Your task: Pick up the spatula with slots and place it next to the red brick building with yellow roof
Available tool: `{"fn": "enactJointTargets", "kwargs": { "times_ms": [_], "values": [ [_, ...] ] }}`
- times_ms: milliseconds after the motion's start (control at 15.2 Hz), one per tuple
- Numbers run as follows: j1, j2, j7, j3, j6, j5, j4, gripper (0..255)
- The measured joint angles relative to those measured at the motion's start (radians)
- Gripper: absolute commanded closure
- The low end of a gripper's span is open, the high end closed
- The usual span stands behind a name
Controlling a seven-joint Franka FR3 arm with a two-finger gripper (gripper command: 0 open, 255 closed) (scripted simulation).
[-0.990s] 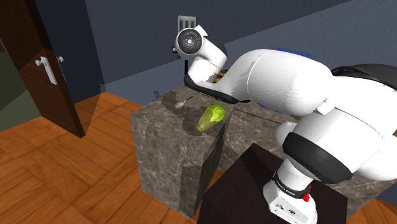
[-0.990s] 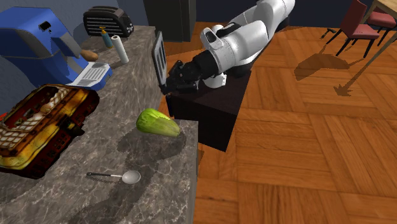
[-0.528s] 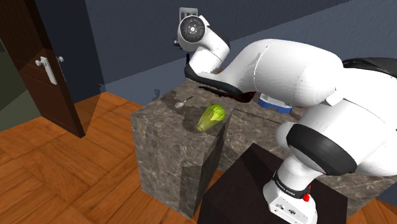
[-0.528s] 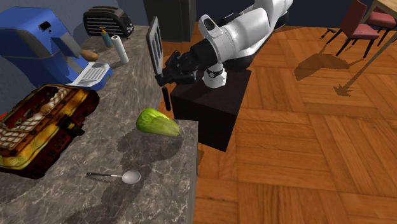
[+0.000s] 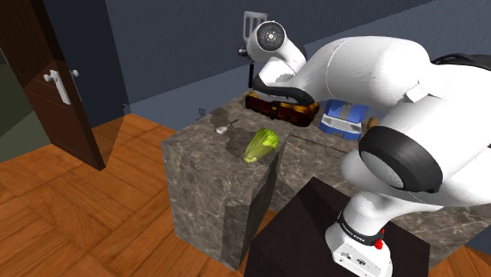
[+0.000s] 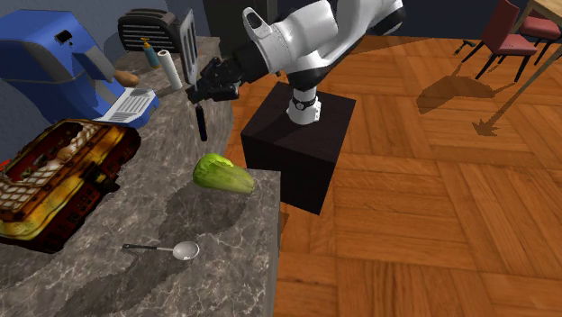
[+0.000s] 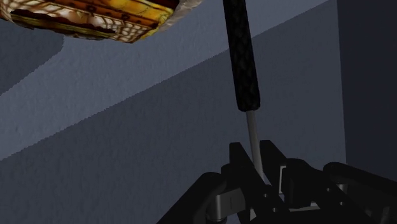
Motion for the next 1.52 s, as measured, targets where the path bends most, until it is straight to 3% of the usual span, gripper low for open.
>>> {"fn": "enactJointTargets", "kwargs": {
  "times_ms": [462,924,1320,1386,1518],
  "values": [
    [-0.037,0.099,-0.097,-0.114,0.166,-0.050,-0.083,255],
    [-0.131,0.239,-0.190,-0.181,0.317,-0.112,-0.095,255],
    [-0.195,0.398,-0.282,-0.246,0.392,-0.174,-0.038,255],
    [-0.187,0.428,-0.302,-0.276,0.402,-0.188,-0.032,255],
    [-0.226,0.476,-0.325,-0.271,0.428,-0.204,-0.012,255]
  ]
}}
